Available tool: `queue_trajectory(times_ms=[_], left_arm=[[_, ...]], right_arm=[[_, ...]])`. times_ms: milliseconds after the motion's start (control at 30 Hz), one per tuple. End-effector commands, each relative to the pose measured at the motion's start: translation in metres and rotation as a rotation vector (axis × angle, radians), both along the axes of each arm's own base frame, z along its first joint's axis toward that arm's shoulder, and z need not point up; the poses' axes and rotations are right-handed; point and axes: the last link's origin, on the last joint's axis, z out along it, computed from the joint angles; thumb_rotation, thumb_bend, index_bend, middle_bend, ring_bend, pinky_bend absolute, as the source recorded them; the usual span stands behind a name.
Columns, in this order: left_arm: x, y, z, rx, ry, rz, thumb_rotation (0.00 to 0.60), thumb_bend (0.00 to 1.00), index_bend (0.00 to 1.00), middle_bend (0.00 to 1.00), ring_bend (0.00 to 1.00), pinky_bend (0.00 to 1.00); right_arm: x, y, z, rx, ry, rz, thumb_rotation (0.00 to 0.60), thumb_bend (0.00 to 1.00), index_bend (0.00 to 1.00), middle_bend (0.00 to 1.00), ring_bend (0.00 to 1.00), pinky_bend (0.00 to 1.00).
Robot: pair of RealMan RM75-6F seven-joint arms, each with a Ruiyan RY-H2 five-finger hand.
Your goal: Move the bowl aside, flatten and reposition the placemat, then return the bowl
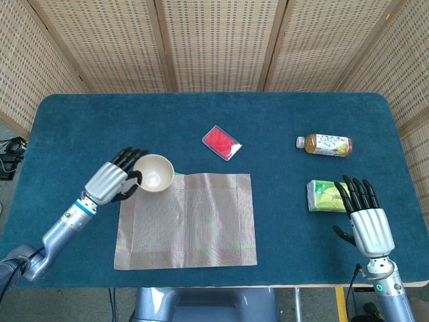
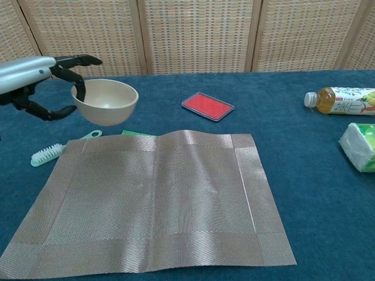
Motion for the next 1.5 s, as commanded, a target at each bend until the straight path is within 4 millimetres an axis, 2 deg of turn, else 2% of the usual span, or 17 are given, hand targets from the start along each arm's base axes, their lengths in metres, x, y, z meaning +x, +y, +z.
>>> queue_trajectory(times_ms=[33,267,433,967,1033,1067,1100,1167,1200,1267,1500], left_arm=[[0.034,-0.04,-0.018,-0.103,0.087,-0.153,0.6,0.53,0.76,0.0,0.0,0.0],[0.047,-0.08,-0.052,-0.25,0.126,-0.219,0.6,0.53,0.77,0.0,0.0,0.0],[0.045,-0.096,-0.066,-0.28,0.176,-0.258,0.6,0.53,0.77,0.0,0.0,0.0],[0.031,-0.099,-0.089,-0.25,0.219,-0.304,0.6,0.53,0.75,0.0,0.0,0.0],[0.03,-0.099,-0.09,-0.246,0.226,-0.307,0.6,0.49,0.68,0.0,0.0,0.0],[0.029,-0.099,-0.089,-0.248,0.23,-0.307,0.6,0.37,0.55,0.0,0.0,0.0],[0.028,-0.099,-0.089,-0.246,0.238,-0.307,0.6,0.21,0.35,0.0,0.0,0.0],[0.025,-0.097,-0.081,-0.233,0.24,-0.296,0.6,0.02,0.07,0.0,0.0,0.0],[0.025,-0.097,-0.079,-0.232,0.233,-0.291,0.6,0.0,0.0,0.0,0.0,0.0],[0.025,-0.096,-0.073,-0.23,0.214,-0.278,0.6,0.0,0.0,0.0,0.0,0.0],[0.025,-0.09,-0.035,-0.131,0.141,-0.228,0.6,0.0,0.0,0.0,0.0,0.0]], right_arm=[[0.0,0.0,0.001,-0.002,-0.002,0.0,0.6,0.0,0.02,0.0,0.0,0.0],[-0.001,0.001,0.002,-0.012,0.004,-0.001,0.6,0.0,0.02,0.0,0.0,0.0],[-0.001,0.0,0.002,-0.014,0.004,-0.004,0.6,0.0,0.02,0.0,0.0,0.0],[-0.001,0.0,0.002,-0.014,0.004,-0.004,0.6,0.0,0.02,0.0,0.0,0.0],[-0.001,0.0,0.002,-0.014,0.002,-0.004,0.6,0.0,0.02,0.0,0.0,0.0],[-0.001,0.0,0.002,-0.014,0.002,-0.004,0.6,0.0,0.02,0.0,0.0,0.0],[-0.001,0.0,0.003,-0.015,0.002,-0.004,0.6,0.0,0.02,0.0,0.0,0.0],[-0.001,0.0,0.003,-0.015,0.0,-0.005,0.6,0.0,0.02,0.0,0.0,0.0],[-0.001,0.0,0.003,-0.014,0.0,-0.005,0.6,0.0,0.02,0.0,0.0,0.0],[-0.001,0.0,0.003,-0.013,-0.002,-0.005,0.6,0.0,0.02,0.0,0.0,0.0],[0.0,0.001,0.004,-0.014,-0.006,-0.001,0.6,0.0,0.02,0.0,0.0,0.0]])
